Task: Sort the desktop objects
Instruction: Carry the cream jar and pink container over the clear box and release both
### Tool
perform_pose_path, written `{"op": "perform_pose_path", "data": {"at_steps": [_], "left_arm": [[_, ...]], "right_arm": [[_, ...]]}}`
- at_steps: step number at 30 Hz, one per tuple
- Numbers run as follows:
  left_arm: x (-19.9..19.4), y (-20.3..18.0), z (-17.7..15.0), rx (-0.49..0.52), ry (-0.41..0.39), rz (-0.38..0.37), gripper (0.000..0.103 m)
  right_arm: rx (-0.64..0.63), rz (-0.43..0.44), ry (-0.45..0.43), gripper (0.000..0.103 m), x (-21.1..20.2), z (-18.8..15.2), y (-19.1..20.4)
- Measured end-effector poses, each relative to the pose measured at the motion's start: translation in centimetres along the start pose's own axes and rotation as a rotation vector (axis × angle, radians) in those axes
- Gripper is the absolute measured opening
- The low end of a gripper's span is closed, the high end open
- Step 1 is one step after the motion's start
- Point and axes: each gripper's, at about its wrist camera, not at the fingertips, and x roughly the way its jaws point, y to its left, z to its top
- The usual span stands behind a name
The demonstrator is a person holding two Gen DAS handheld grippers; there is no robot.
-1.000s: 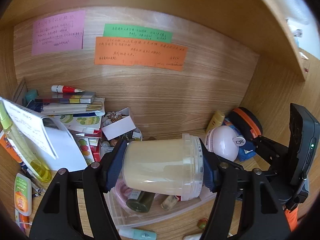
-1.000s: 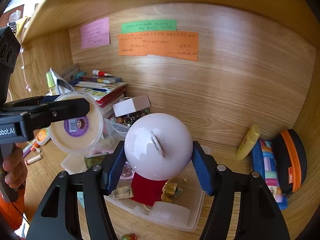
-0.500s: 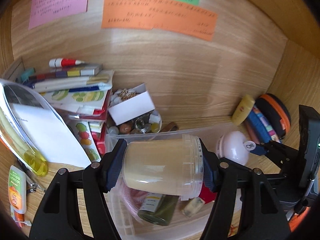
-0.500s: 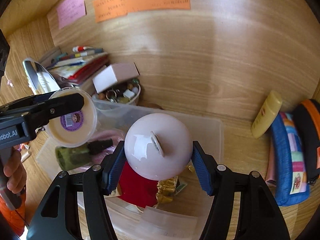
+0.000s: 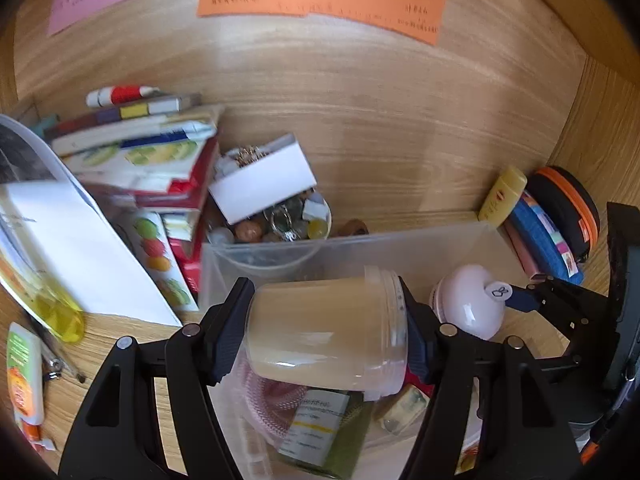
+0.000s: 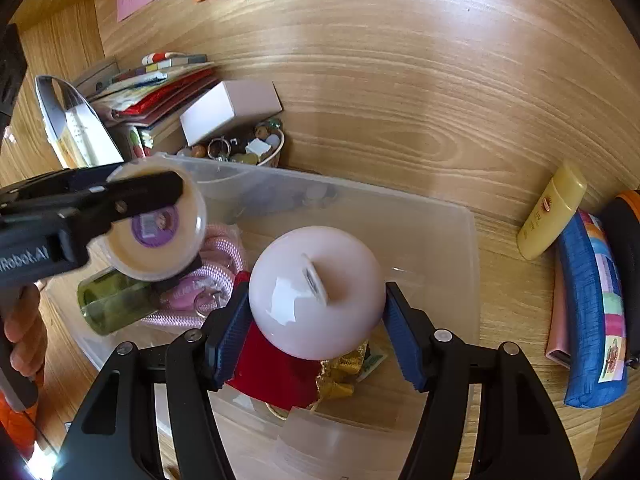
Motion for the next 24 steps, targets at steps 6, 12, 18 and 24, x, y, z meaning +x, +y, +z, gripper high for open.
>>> {"op": "perform_pose_path", "data": {"at_steps": [6, 12, 18, 24], "left_arm": [[0.4, -0.5, -0.2, 0.023, 0.009, 0.005, 0.067], [0.6, -0.4, -0.2, 0.030, 0.024, -0.002, 0.067], [0.2, -0.1, -0.1, 0.010, 0.030, -0.036, 0.067], [-2.0, -0.8, -0.2, 0.046, -0.042, -0.042, 0.069]], "right_arm": [[-0.015, -0.008, 0.005, 0.060, 0.1, -0.3, 0.3], [-0.034, -0.010, -0.011, 0.061, -0.3, -0.5, 0.7], [-0.039, -0.007, -0.013, 0.061, -0.1, -0.4, 1.0], [-0.042, 0.002, -0.015, 0.067, -0.5, -0.3, 1.1]]}}
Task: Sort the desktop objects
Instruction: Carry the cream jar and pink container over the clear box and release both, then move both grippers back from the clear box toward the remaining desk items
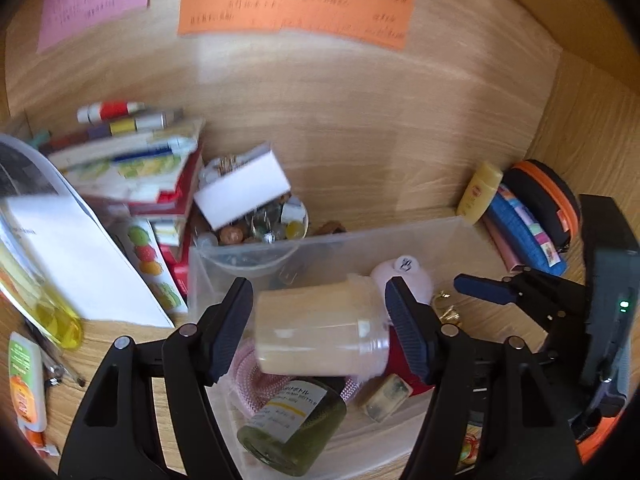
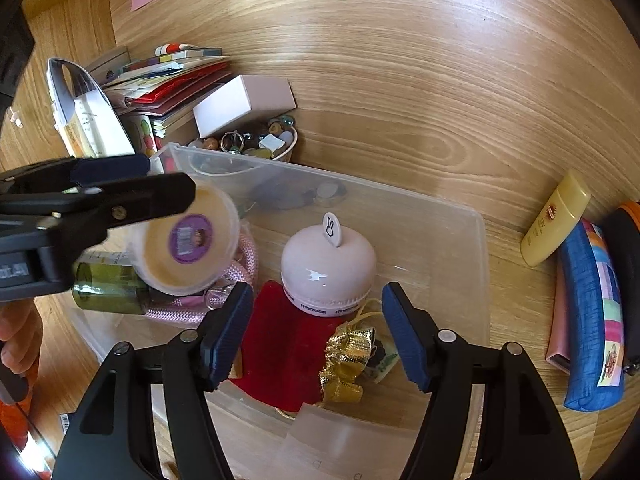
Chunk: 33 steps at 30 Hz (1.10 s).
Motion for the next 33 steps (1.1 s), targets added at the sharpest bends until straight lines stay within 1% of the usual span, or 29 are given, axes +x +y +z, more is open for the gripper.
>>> {"op": "perform_pose_path", "data": {"at_steps": [3, 5, 8, 10, 11, 19, 21, 23, 28, 33], "left_arm": [[-1.4, -0.5, 0.0, 0.021, -0.047, 0.002, 0.074], [-2.2, -0.7, 0.0, 0.033, -0.070, 0.010, 0.074], [-2.8, -1.0, -0.3, 0.049, -0.085, 0.033, 0.074], [-3.1, -0.9, -0.6, 0.051, -0.089, 0.043, 0.075], [-3.3, -0.9, -0.8, 0.049, -0.090, 0.045, 0.076], [-5.1, 0.7, -2.5, -0.023, -0.084, 0.015, 0.077], [-5.6, 1.2, -2.9, -0.041, -0.082, 0.010, 0.083], [-6.2, 1.5, -3.4, -0.052, -0.078, 0.002, 0.085], [-7.6, 1.7, -5.1, -0.030, -0.064, 0.045, 0.085], [-8.6, 1.8, -7.4, 0.007, -0.029, 0.068, 0.091]], "right_arm": [[-0.017, 0.009, -0.013, 0.070, -0.6, 0.0, 0.4], [-0.030, 0.004, -0.025, 0.070, -1.1, 0.0, 0.7], [-0.037, -0.004, -0.040, 0.071, -2.0, 0.0, 1.0], [-0.027, -0.003, -0.052, 0.077, -2.7, -0.2, 1.0], [-0.023, -0.003, -0.058, 0.081, -2.9, -0.3, 0.9], [-0.004, -0.019, -0.124, 0.082, -7.0, -1.8, 0.9], [-0.002, -0.021, -0.137, 0.082, -7.9, -2.3, 1.0], [-0.006, -0.021, -0.151, 0.082, -8.9, -2.8, 1.2], [-0.036, -0.032, -0.174, 0.083, -10.9, -4.3, 1.8], [-0.067, -0.034, -0.169, 0.083, -11.6, -6.2, 2.9]]}}
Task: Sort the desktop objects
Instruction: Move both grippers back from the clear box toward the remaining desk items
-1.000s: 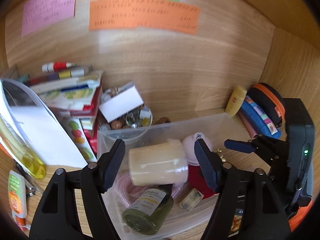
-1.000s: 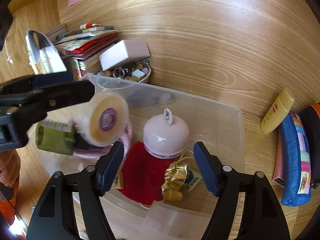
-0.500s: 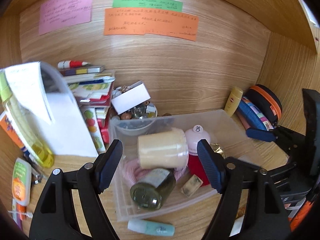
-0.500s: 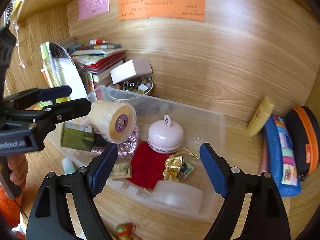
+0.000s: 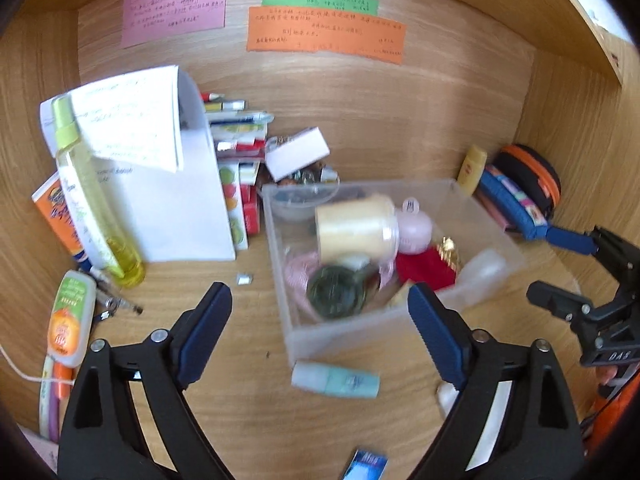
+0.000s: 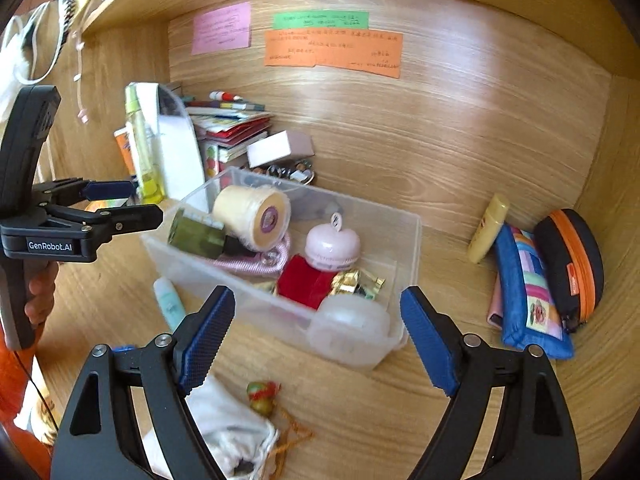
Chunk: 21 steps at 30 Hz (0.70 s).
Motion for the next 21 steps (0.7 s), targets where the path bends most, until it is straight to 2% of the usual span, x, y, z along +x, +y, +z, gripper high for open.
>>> {"op": "perform_pose_path", "data": {"at_steps": [5, 9, 13, 21], "left_arm": [[-0.3, -0.2, -2.4, 0.041, 0.048, 0.054, 0.093], [-0.2, -0.6, -4.2, 0.060, 0.075, 0.070, 0.093], [-0.1, -1.2, -6.4, 0.078, 0.118, 0.065, 0.093], [-0.1, -1.2, -9.2, 0.037, 0.200, 0.016, 0.093]], "right_arm": [[0.026, 0.017, 0.051, 0.083, 0.3, -2.1, 0.7], [0.063, 0.067, 0.094, 0.083, 0.4, -3.7, 1.7], [0.043, 0.105, 0.112, 0.083, 0.0, -5.3, 3.4], [0.022, 0.105, 0.111, 0.083, -1.1, -6.4, 4.7]]}}
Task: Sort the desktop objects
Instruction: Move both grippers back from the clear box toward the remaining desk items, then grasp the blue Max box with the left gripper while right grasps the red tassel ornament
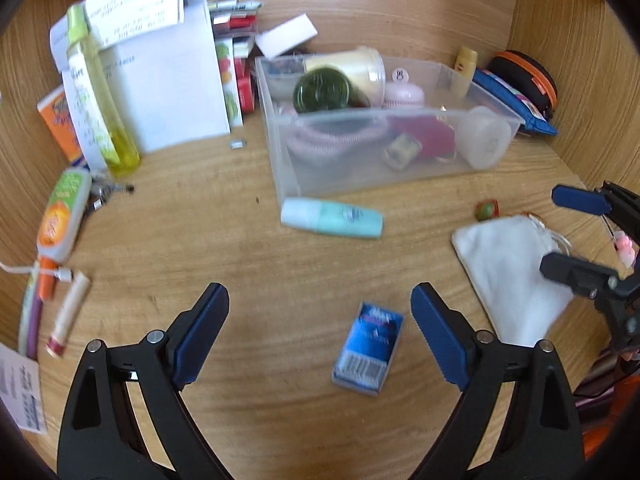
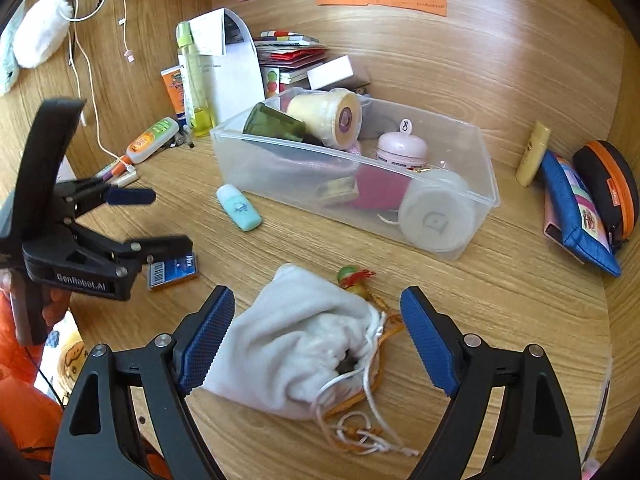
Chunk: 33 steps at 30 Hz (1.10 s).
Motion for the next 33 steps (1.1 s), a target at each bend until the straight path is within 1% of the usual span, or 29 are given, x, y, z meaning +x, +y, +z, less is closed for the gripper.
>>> {"op": "perform_pose_path", "data": {"at_steps": [3, 5, 8, 10, 12, 13, 14, 15, 17, 21, 22, 24, 26, 28, 30, 32, 33], "left_arm": [[0.0, 0.1, -0.9, -0.018, 0.020, -0.020, 0.093], [0.0, 0.0, -1.4, -0.011, 0.019, -0.022, 0.093], [0.0, -0.4, -1.9, 0.013, 0.022, -0.014, 0.093], [0.1, -0.5, -2.2, 0.021, 0.029, -0.022, 0.093], [0.2, -0.5, -2.3, 0.023, 0.034, -0.028, 0.093], [0.2, -0.5, -2.4, 0.025, 0.035, -0.028, 0.093], [0.3, -0.5, -2.4, 0.027, 0.035, -0.029, 0.091], [0.3, -0.5, -2.5, 0.029, 0.037, -0.029, 0.086], [0.3, -0.5, -2.5, 0.034, 0.033, -0.017, 0.082], [0.3, -0.4, -2.5, 0.032, 0.024, -0.018, 0.076], [0.3, -0.4, -2.5, 0.033, 0.023, -0.016, 0.075], [0.3, -0.3, -2.4, 0.028, 0.014, -0.007, 0.069], [0.4, -0.2, -2.3, 0.014, 0.008, -0.008, 0.068], [0.4, 0.0, -2.2, 0.006, 0.003, -0.003, 0.062], [0.4, 0.0, -2.2, 0.003, -0.005, 0.017, 0.051], [0.4, 0.2, -2.2, 0.001, -0.012, 0.025, 0.047], [0.3, 0.3, -2.3, -0.001, -0.016, 0.029, 0.043]], "right_arm": [[-0.003, -0.056, -0.051, 0.083, -0.7, 0.3, -0.3], [-0.009, -0.091, -0.071, 0.083, -0.8, 0.8, -0.7], [-0.003, -0.105, -0.051, 0.081, 0.0, 1.6, -1.9], [0.004, -0.099, -0.018, 0.076, 0.8, 2.0, -2.7], [0.010, -0.071, 0.019, 0.060, 1.7, 2.3, -3.4], [0.015, -0.056, 0.041, 0.056, 2.1, 2.5, -3.8], [0.017, -0.047, 0.059, 0.051, 2.5, 2.6, -4.1], [0.020, -0.040, 0.075, 0.047, 2.9, 2.7, -4.3], [0.019, -0.013, 0.110, 0.045, 3.6, 2.7, -4.8], [-0.029, -0.011, 0.154, 0.037, 4.5, 2.4, -4.5], [-0.049, -0.004, 0.172, 0.037, 4.8, 2.4, -4.2], [-0.077, 0.006, 0.183, 0.037, 5.2, 2.2, -3.8], [-0.111, 0.000, 0.202, 0.037, 5.9, 2.2, -3.3], [-0.122, 0.004, 0.211, 0.034, 6.4, 2.3, -3.2], [-0.118, 0.027, 0.222, 0.023, 6.7, 2.3, -3.2], [-0.112, 0.044, 0.220, 0.017, 6.9, 2.2, -3.2], [-0.114, 0.042, 0.212, 0.017, 6.9, 2.2, -3.2]]}}
